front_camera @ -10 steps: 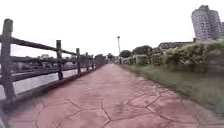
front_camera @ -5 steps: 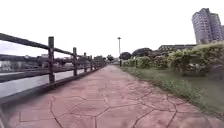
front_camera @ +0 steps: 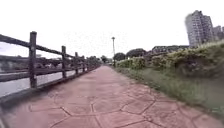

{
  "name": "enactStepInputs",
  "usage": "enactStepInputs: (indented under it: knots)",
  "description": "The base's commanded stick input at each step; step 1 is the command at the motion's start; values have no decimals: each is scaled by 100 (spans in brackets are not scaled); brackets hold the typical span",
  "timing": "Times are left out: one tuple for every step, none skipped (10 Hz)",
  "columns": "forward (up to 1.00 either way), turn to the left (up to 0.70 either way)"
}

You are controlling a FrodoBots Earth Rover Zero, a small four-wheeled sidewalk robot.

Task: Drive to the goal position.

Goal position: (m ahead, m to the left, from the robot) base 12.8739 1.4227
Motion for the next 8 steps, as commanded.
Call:
enactStepInputs:
  knots:
    - [100,0]
    - [100,0]
    - [100,0]
    - [100,0]
    - [100,1]
    - [100,3]
    - [100,38]
    - [100,3]
